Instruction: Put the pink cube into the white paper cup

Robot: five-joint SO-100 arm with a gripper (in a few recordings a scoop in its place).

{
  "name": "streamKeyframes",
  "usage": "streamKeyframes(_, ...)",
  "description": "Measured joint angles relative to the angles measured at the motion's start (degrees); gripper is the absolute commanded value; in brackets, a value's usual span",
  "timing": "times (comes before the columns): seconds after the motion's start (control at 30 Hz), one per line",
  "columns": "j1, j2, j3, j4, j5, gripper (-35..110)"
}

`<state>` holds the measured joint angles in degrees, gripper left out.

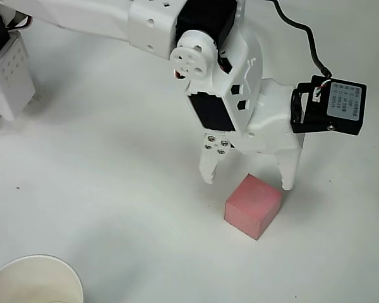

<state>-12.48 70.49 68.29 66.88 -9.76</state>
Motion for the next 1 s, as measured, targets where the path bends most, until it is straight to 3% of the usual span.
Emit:
streamKeyframes(0.83, 1.14, -12.30, -10.90, 5.54, 0.00, 47)
streamKeyframes(1.0, 1.14, -16.35, -17.14, 9.32, 0.44, 28)
